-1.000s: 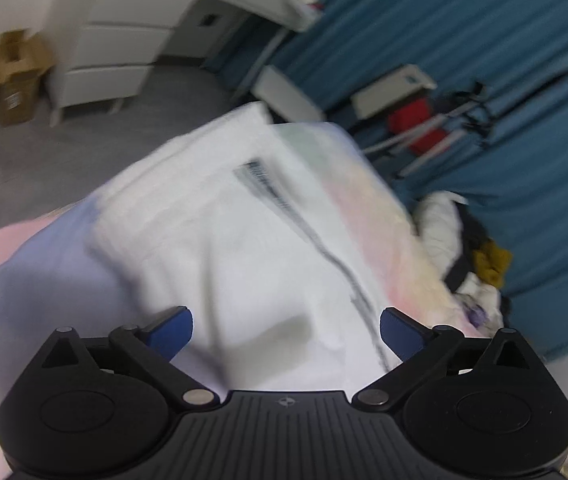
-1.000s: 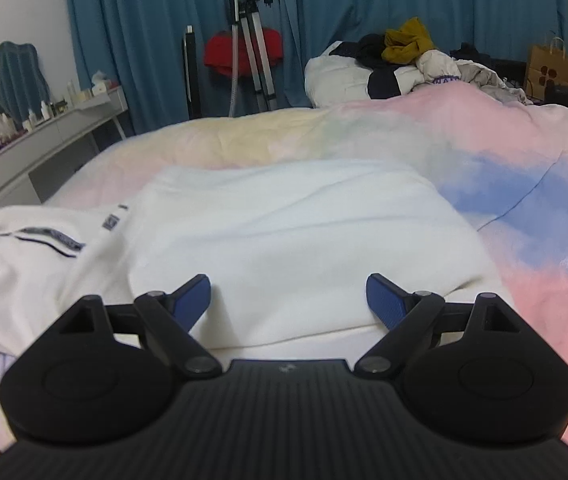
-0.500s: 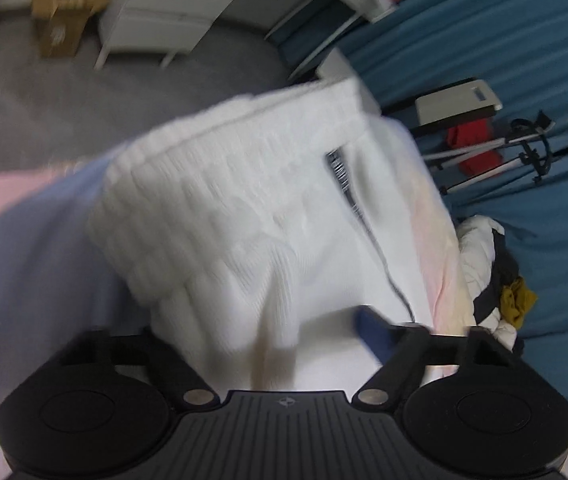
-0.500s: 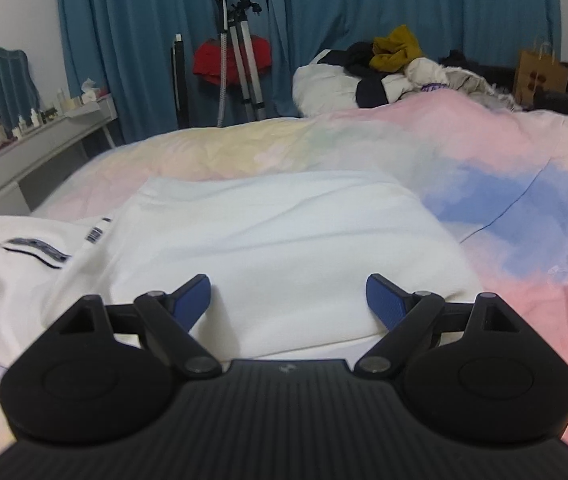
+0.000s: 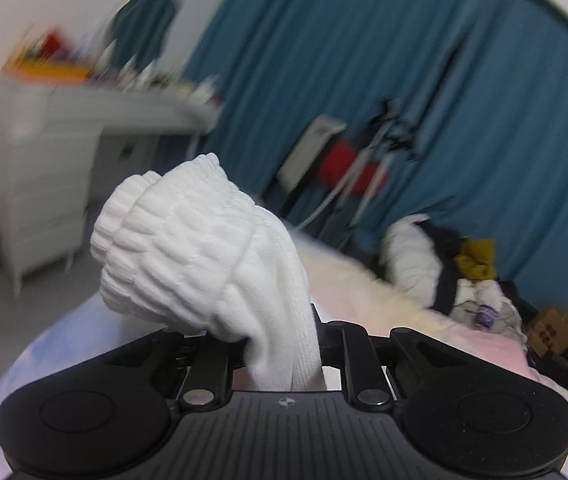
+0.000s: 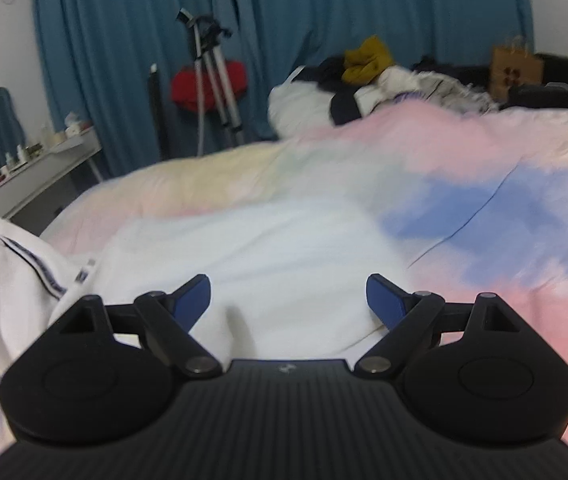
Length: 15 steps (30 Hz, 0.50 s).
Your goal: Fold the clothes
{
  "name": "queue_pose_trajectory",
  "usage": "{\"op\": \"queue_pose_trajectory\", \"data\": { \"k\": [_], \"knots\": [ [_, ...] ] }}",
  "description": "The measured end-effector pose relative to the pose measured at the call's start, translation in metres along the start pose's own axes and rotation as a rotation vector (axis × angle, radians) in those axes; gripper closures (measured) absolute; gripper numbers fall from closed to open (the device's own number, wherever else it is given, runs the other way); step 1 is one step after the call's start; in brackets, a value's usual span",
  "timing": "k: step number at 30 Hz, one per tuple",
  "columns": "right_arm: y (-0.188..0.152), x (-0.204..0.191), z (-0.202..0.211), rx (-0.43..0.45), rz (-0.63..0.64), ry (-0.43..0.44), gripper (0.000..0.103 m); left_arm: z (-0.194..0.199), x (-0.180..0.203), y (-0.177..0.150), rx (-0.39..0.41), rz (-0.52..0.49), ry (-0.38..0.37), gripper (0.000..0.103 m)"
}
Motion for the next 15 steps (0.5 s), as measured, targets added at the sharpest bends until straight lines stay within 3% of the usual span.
{"op": "queue_pose_trajectory", "data": {
  "k": [8, 11, 15],
  "knots": [
    [0.021, 0.047, 0.010, -0.070, -0.088, 0.023, 0.017, -0.014, 0.195, -0.011, 0.126, -0.228, -0.141, 0.087],
    [0.023, 0.070, 0.009, -0.080, -0.144, 0.010, 0.017, -0.039, 0.267, -0.045, 0.114, -0.329, -0.190, 0.087],
    [0.031, 0.109, 0.010, -0.061, -0.238, -0.017, 0.017, -0.080, 0.339, -0.122, 0.052, -0.503, -0.214, 0.087]
  ]
}}
Point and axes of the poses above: each gripper's, at about its wrist camera, not at the fingertips, and z roughly against the way its jaws point, x to its right, y to its top, the point moved 8 cm from there along -z, roughly the way its jaws point, and after that the axes turned 7 degrees about -x, right-handed, at the moved point
